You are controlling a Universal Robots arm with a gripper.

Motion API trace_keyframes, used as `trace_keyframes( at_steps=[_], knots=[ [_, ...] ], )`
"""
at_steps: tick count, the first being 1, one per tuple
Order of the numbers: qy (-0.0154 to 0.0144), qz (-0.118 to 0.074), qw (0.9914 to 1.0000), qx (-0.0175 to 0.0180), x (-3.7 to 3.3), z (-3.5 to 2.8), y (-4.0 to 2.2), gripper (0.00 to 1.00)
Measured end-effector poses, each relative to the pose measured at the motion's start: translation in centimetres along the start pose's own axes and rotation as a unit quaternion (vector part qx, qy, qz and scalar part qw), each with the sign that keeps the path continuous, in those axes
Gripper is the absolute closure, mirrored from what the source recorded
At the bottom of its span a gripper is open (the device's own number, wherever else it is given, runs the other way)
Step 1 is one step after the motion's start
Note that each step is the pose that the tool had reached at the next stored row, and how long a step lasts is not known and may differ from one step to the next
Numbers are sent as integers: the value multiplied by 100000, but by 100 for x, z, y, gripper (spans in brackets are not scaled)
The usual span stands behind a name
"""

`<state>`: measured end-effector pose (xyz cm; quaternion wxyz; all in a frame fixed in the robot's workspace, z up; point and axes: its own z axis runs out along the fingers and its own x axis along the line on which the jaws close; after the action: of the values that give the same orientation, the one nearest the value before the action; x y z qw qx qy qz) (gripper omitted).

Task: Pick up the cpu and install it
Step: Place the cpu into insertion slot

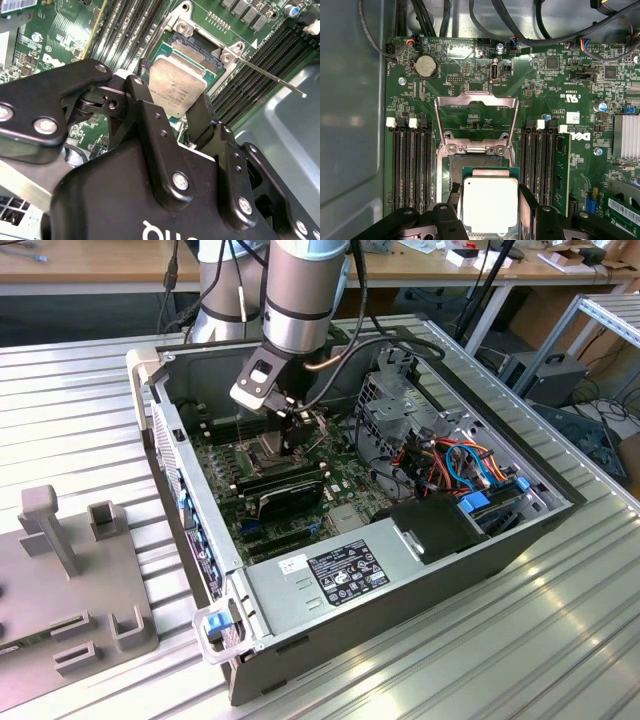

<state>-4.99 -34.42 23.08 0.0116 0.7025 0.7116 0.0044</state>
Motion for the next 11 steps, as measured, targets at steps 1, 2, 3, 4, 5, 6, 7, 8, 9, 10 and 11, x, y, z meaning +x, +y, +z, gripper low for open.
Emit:
trace_keyframes(
  at_steps=[1, 2, 3, 4, 5, 6, 7, 8, 9, 10, 11],
  knots=[
    [0, -1, 100000, -2, 0, 17, -1, 46],
    [-10, 0, 100000, 7, 0, 16, -1, 46],
    [-14, 1, 100000, 9, 0, 16, -1, 46],
    [-9, 1, 100000, 6, 0, 17, -1, 46],
    [5, 9, 100000, -4, 3, 19, 0, 46],
    [8, 16, 100000, -6, 8, 20, -1, 46],
    [0, 5, 100000, 0, 21, 20, 0, 46],
    [4, -9, 100000, -4, 26, 32, 0, 46],
    [-3, -3, 100000, 1, 27, 41, 0, 46],
    [-3, 1, 100000, 0, 29, 51, -1, 46],
    [-4, -1, 100000, 2, 31, 64, -1, 46]
  ],
)
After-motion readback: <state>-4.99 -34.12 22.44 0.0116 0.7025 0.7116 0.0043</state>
